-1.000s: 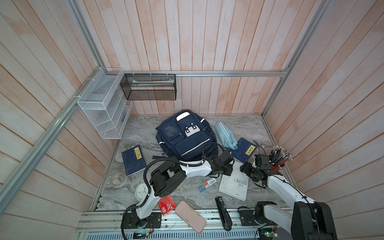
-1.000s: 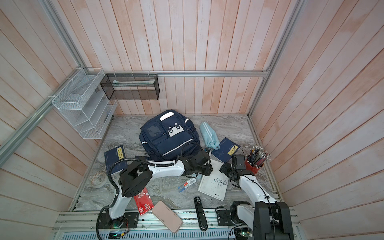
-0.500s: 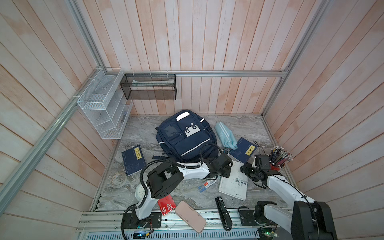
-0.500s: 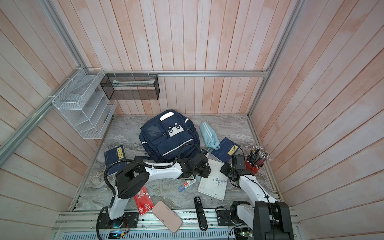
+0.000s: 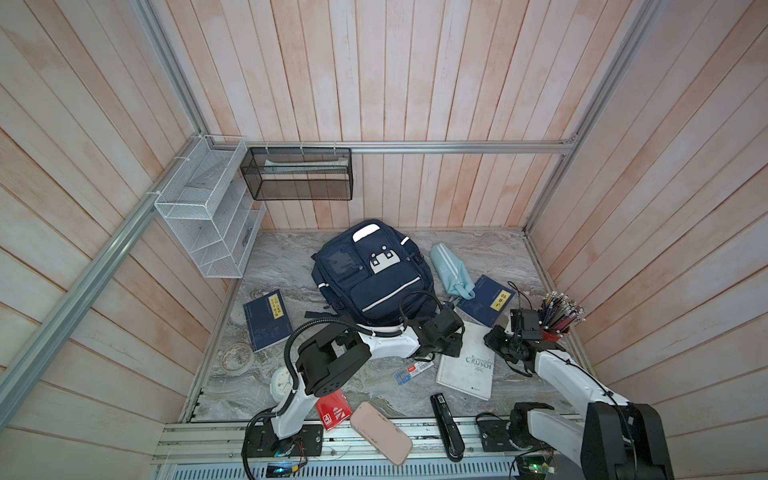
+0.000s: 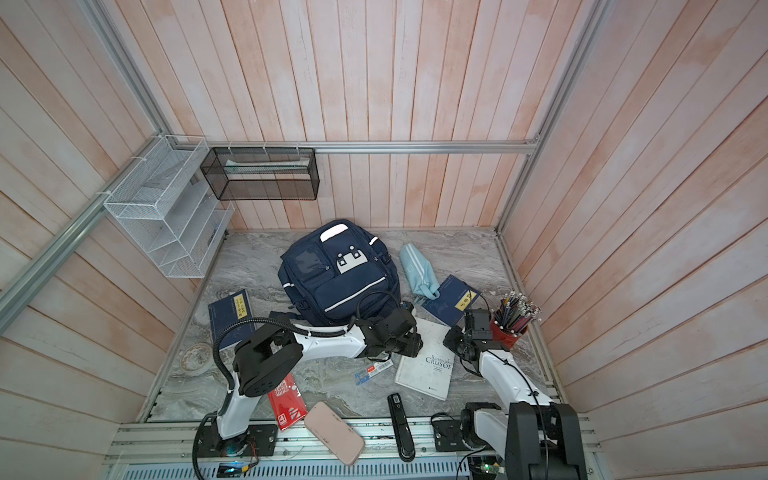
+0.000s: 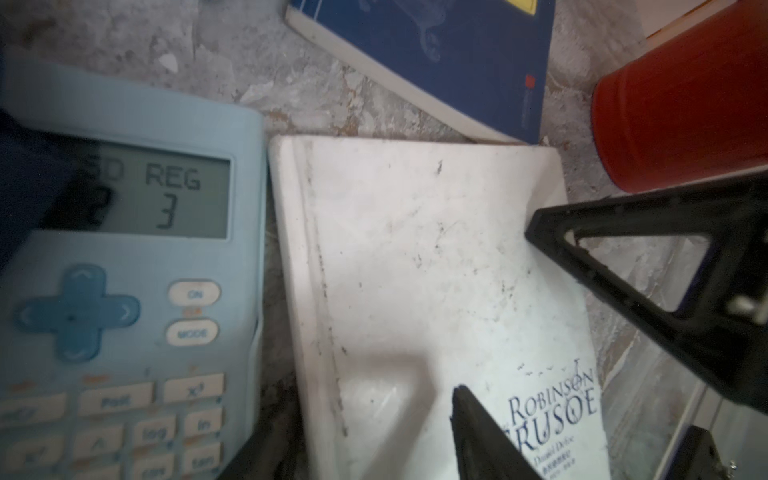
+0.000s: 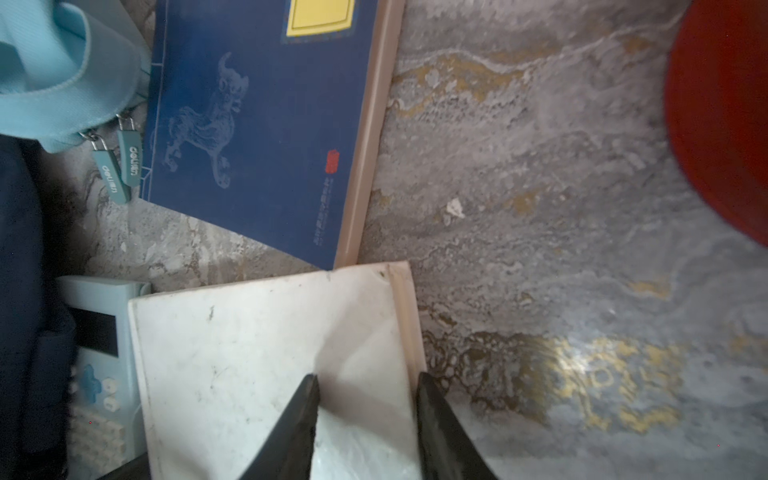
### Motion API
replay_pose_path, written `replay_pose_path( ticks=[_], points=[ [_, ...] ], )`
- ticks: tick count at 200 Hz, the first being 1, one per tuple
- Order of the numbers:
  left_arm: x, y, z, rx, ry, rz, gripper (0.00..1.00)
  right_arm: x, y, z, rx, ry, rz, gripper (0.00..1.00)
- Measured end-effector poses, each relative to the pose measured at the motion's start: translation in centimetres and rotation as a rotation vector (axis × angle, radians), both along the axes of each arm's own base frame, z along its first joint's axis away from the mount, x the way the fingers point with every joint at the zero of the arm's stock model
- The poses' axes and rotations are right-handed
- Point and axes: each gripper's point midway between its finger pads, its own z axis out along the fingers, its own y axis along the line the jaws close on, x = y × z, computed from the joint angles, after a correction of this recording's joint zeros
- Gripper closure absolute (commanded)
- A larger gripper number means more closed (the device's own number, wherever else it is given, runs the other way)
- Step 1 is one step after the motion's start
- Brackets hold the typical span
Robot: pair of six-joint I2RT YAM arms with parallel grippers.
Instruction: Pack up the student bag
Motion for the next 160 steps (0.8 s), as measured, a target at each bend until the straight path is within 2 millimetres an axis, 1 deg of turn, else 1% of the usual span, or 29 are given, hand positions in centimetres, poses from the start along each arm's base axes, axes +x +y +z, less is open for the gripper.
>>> replay_pose_path(
  ticks=[11,20,28,53,70,97,113,119,127,137,143,150,160],
  points=[
    [-0.1,-0.1,0.0,-0.008,0.007,0.0,0.39,-0.1,-0.1,0.0,0.0,-0.005,-0.005,0.68],
    [0.0,-0.2,0.1,-0.017,0.017,0.004,0.42,-0.1,-0.3,0.1,-0.001,-0.011,-0.013,0.7],
    [0.0,-0.4,0.1,-0.034,0.029,0.008,0.47,0.0,-0.5,0.1,-0.005,-0.016,-0.022,0.72],
    [0.2,-0.9,0.1,-0.136,0.084,0.019,0.51,0.4,-1.6,0.3,-0.034,-0.035,-0.054,0.77],
    [0.2,-1.3,0.4,-0.215,0.128,0.017,0.52,0.6,-2.2,0.3,-0.059,-0.044,-0.073,0.83],
    [-0.2,-1.8,0.6,-0.294,0.188,0.002,0.53,1.0,-3.1,0.5,-0.098,-0.061,-0.092,0.92],
    [-0.9,-2.0,0.7,-0.334,0.228,-0.018,0.49,1.2,-3.4,0.6,-0.112,-0.072,-0.099,0.97],
    [-1.1,-2.2,0.9,-0.355,0.238,-0.031,0.49,1.3,-3.0,0.7,-0.094,-0.076,-0.085,0.99],
    [-1.6,-2.8,1.5,-0.39,0.247,-0.053,0.46,1.3,-2.0,0.7,-0.06,-0.078,-0.05,1.0],
    [-2.1,-3.6,2.6,-0.447,0.243,-0.092,0.41,1.2,-0.9,0.7,-0.024,-0.077,-0.014,1.0],
    [-2.4,-4.1,3.5,-0.483,0.237,-0.115,0.39,1.1,-0.6,0.7,-0.008,-0.075,-0.003,1.0],
    [-2.7,-4.7,4.4,-0.519,0.227,-0.137,0.38,1.1,-0.2,0.7,0.006,-0.076,0.007,1.0],
    [-3.0,-5.1,5.0,-0.54,0.221,-0.152,0.38,1.0,0.1,0.7,0.024,-0.074,0.02,0.98]
  ],
)
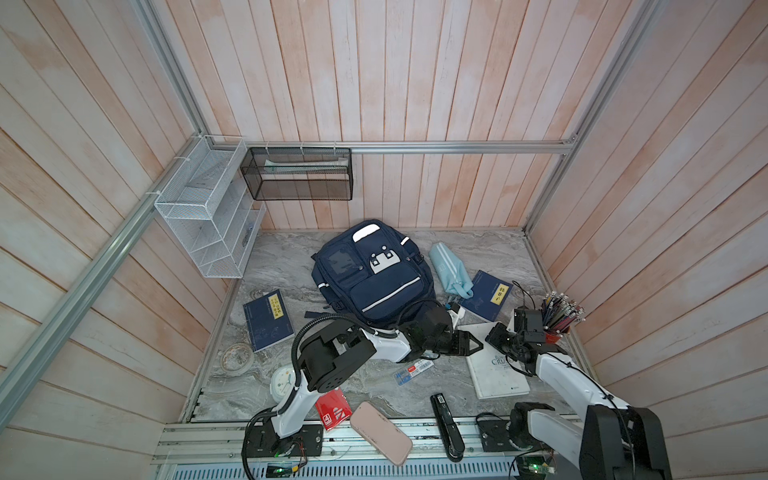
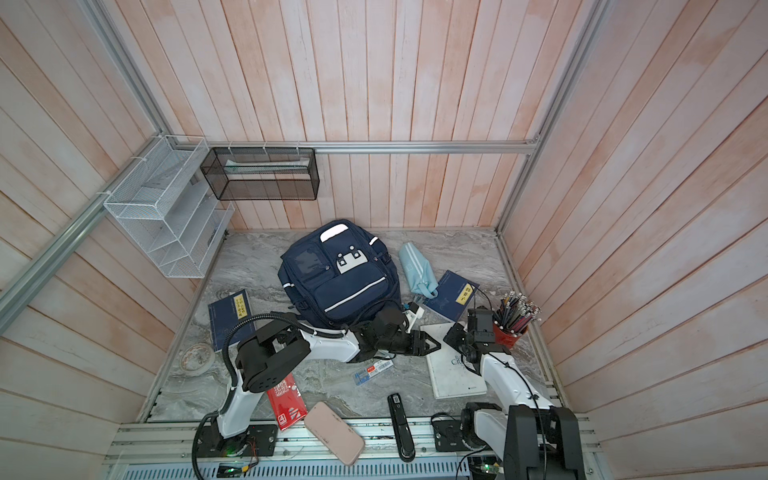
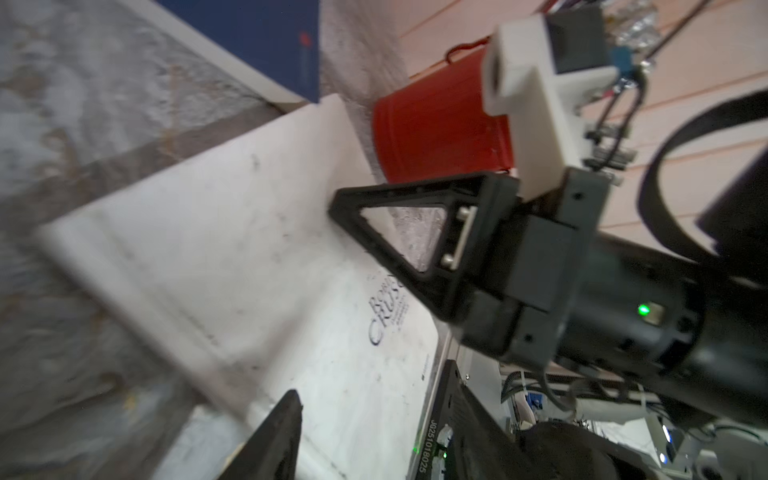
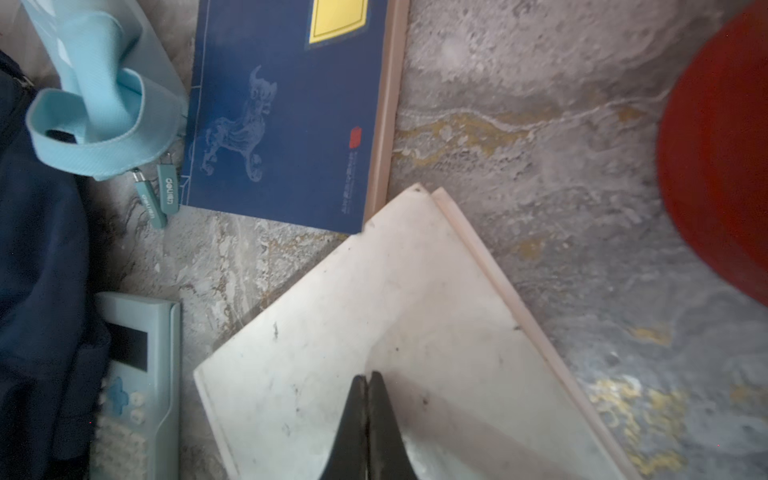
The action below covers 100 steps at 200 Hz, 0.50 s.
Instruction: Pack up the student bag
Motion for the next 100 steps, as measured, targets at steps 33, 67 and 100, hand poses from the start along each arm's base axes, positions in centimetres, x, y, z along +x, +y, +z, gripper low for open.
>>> replay_pose_path(
  ticks=[33,67,100],
  points=[
    [0.5,0.5,-1.4,0.069,0.003,0.052,0.39,0.0,0.5,0.1,0.021,0.002,0.023,0.74],
    [1.4,2.0,-3.1,0.19,-0.038,0.118,0.4,-0.1,0.0,0.9,-0.026,0.048,0.0,0.4],
    [1.0,2.0,-2.7,0.229,-0.08,0.123,0.38,0.6,-1.1,1.0,-0.078,0.074,-0.043,0.19]
  ],
)
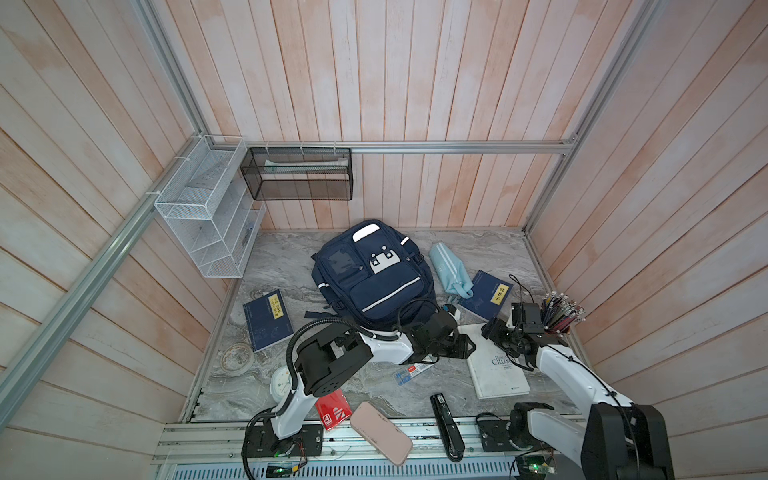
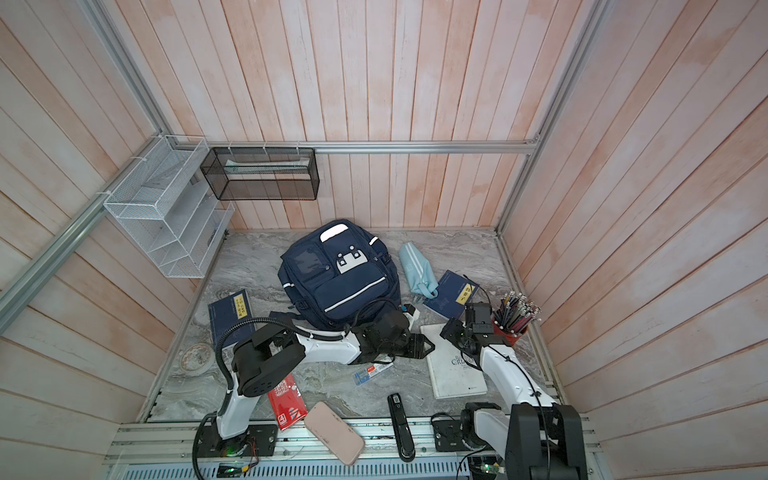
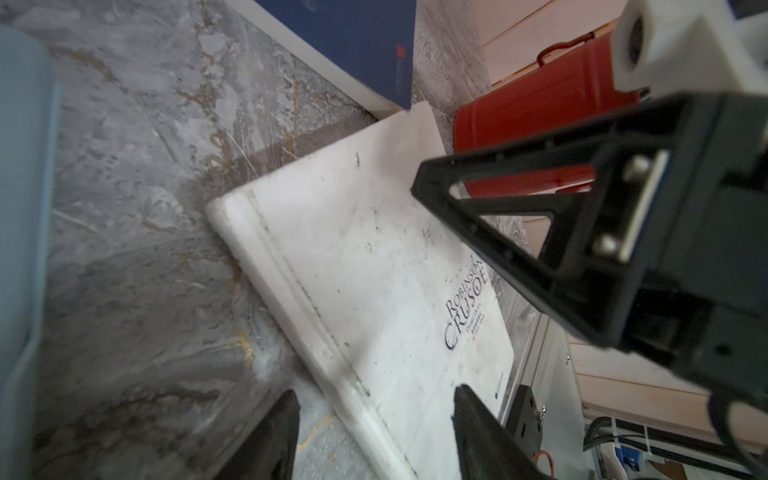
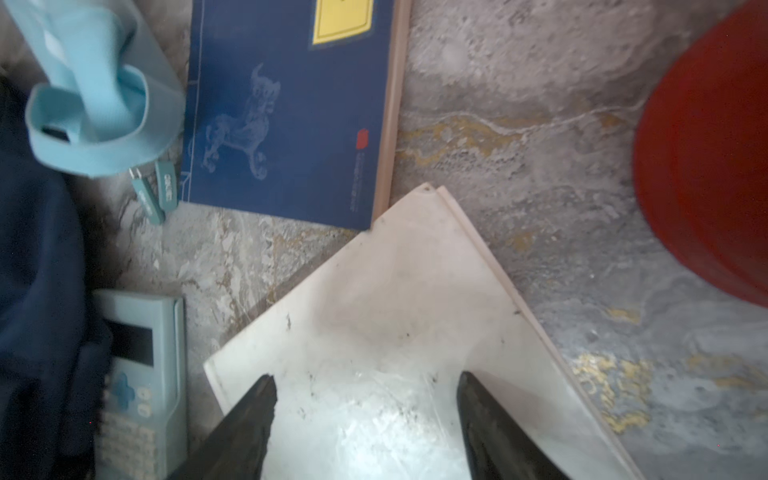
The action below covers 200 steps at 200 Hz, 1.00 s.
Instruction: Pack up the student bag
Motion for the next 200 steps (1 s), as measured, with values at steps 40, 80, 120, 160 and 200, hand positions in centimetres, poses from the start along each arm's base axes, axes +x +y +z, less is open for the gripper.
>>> replay_pose_path(
  ticks=[40,80,120,160,200],
  points=[
    [-0.3,-0.1,-0.1,0.007,-0.008,-0.012,0.36,0.2,-2.9,-1.1,-0.098,0.07,-0.078,0.11],
    [-0.2,0.0,-0.1,0.01,-0.018,-0.012,0.36,-0.3,-3.4,-2.0,-0.115,0.121,-0.088,0.16],
    [-0.2,0.1,-0.2,0.018,-0.01,-0.014,0.34,0.2,-2.5,-2.0,-0.07,0.097,-0.055,0.3],
    [0.7,0.5,-0.9,0.105,-0.036,0.021,0.31,-0.2,-1.2,-2.1,0.001,0.084,-0.026,0.39],
    [0.9,0.4,-1.4,0.099,-0.01,0.028,0.26,-0.3,-1.1,-2.1,0.015,0.069,-0.027,0.44]
  ],
)
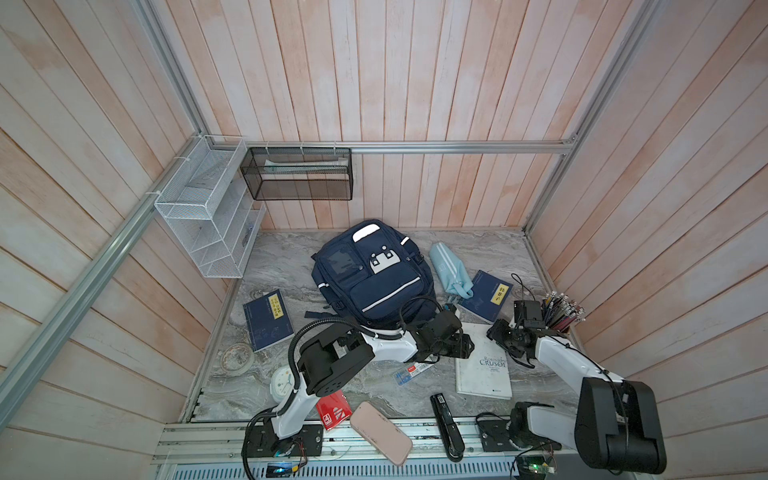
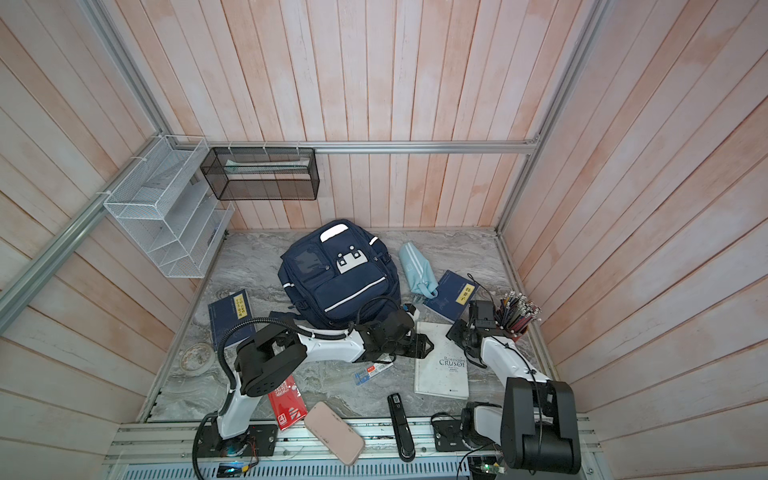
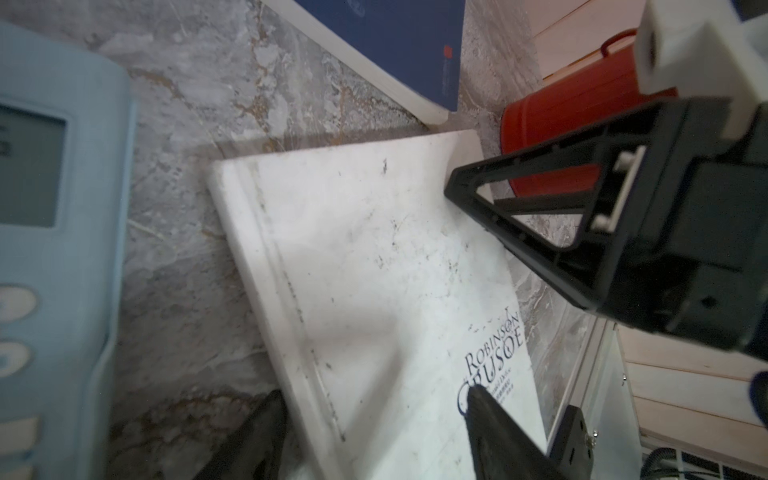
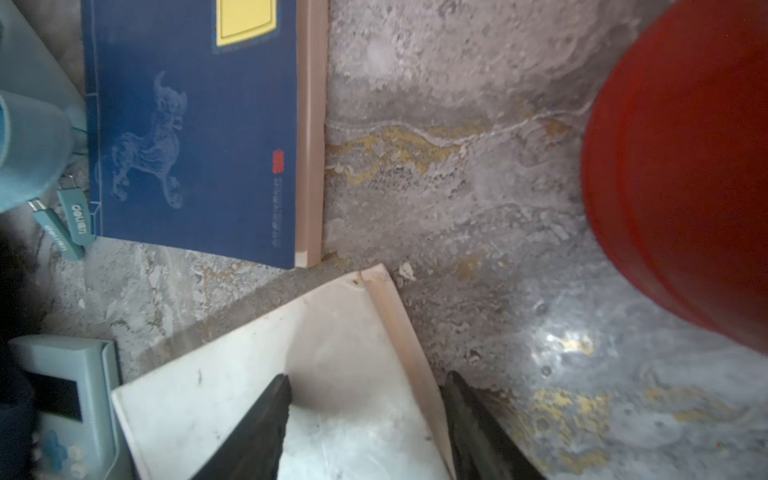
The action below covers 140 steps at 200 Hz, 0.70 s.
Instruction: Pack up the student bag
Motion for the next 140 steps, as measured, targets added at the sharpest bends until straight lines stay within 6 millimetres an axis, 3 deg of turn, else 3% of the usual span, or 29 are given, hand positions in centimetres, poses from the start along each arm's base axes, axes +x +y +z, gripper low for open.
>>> replay_pose_path(
  ticks=[31,81,140],
  points=[
    [0.7,-0.4,0.4,-0.058,0.042,0.027,0.23,0.4,-0.3,-0.2,0.007,-0.03,-0.01,0.51],
    [2.1,-0.3,0.6,-0.183,0.123,0.073,0.36,0.9,-0.7,0.0,0.0,-0.089,-0.025,0.6],
    [2.8,-0.5,0.9,-0.293,0.185,0.094,0.36,1.4,-1.2,0.1,-0.015,-0.124,-0.03,0.75]
  ],
)
